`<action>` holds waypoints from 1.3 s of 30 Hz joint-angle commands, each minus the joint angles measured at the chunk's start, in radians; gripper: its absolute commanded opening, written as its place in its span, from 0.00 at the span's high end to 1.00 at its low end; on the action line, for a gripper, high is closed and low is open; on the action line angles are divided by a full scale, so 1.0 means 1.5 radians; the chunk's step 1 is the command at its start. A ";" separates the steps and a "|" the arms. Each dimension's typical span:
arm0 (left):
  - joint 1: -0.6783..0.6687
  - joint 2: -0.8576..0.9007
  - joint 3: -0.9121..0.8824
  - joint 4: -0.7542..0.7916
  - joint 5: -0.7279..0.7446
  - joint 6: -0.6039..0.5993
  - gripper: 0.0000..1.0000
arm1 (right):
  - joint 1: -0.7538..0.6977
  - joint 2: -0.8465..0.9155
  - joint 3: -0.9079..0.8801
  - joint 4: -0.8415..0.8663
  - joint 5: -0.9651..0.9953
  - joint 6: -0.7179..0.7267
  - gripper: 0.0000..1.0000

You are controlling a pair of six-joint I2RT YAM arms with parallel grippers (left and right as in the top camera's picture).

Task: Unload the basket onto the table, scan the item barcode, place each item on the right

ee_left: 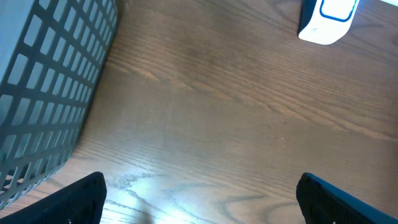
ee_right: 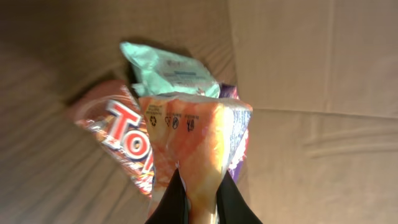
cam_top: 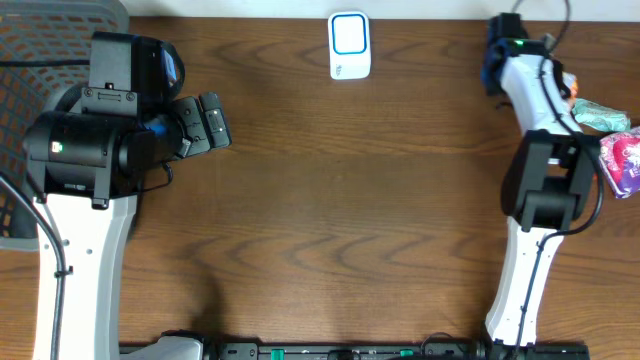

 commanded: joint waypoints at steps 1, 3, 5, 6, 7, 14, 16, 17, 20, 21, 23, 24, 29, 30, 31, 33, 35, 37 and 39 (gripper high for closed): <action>0.003 0.001 0.004 -0.002 -0.008 -0.001 0.02 | -0.031 -0.011 0.001 -0.010 -0.051 0.028 0.99; 0.003 0.001 0.004 -0.002 -0.008 -0.001 0.02 | -0.041 -0.011 0.001 -0.010 -0.070 0.028 0.93; 0.003 0.001 0.004 -0.002 -0.008 -0.001 0.02 | -0.048 -0.011 0.001 -0.010 -0.073 0.028 0.86; 0.003 0.001 0.004 -0.002 -0.008 -0.001 0.02 | -0.053 -0.011 0.000 -0.010 -0.072 0.028 0.88; 0.003 0.001 0.004 -0.002 -0.008 -0.001 0.02 | -0.057 -0.011 0.000 -0.010 -0.072 0.028 0.89; 0.003 0.001 0.004 -0.002 -0.008 -0.001 0.02 | -0.098 -0.011 0.000 -0.057 -0.073 0.075 0.42; 0.003 0.001 0.004 -0.002 -0.008 -0.001 0.02 | -0.104 -0.011 0.000 -0.077 -0.073 0.111 0.02; 0.003 0.001 0.004 -0.002 -0.008 -0.001 0.02 | -0.106 -0.011 0.000 -0.088 -0.073 0.121 0.01; 0.003 0.001 0.004 -0.002 -0.008 -0.001 0.02 | -0.105 -0.014 0.001 -0.107 -0.073 0.121 0.01; 0.003 0.001 0.004 -0.002 -0.008 -0.001 0.02 | -0.102 -0.021 0.001 -0.114 -0.074 0.122 0.01; 0.003 0.001 0.004 -0.002 -0.008 -0.001 0.02 | -0.099 -0.040 0.001 -0.120 -0.092 0.129 0.01; 0.003 0.001 0.004 -0.002 -0.008 -0.001 0.02 | -0.097 -0.054 0.001 -0.121 -0.115 0.129 0.01; 0.003 0.001 0.004 -0.002 -0.008 -0.001 0.02 | -0.086 -0.158 0.001 -0.122 -0.248 0.166 0.01; 0.003 0.001 0.004 -0.002 -0.008 -0.001 0.02 | -0.084 -0.188 0.001 -0.122 -0.269 0.181 0.01; 0.003 0.001 0.004 -0.002 -0.008 -0.001 0.02 | -0.082 -0.214 0.001 -0.122 -0.285 0.191 0.01; 0.003 0.001 0.004 -0.002 -0.008 -0.001 0.02 | -0.080 -0.272 0.001 -0.124 -0.318 0.202 0.01; 0.003 0.001 0.004 -0.002 -0.008 -0.001 0.02 | -0.079 -0.333 0.001 -0.136 -0.367 0.208 0.01; 0.003 0.001 0.004 -0.002 -0.008 -0.001 0.02 | -0.078 -0.384 0.001 -0.162 -0.421 0.208 0.01; 0.003 0.001 0.004 -0.002 -0.008 -0.001 0.02 | -0.078 -0.431 0.001 -0.201 -0.483 0.209 0.01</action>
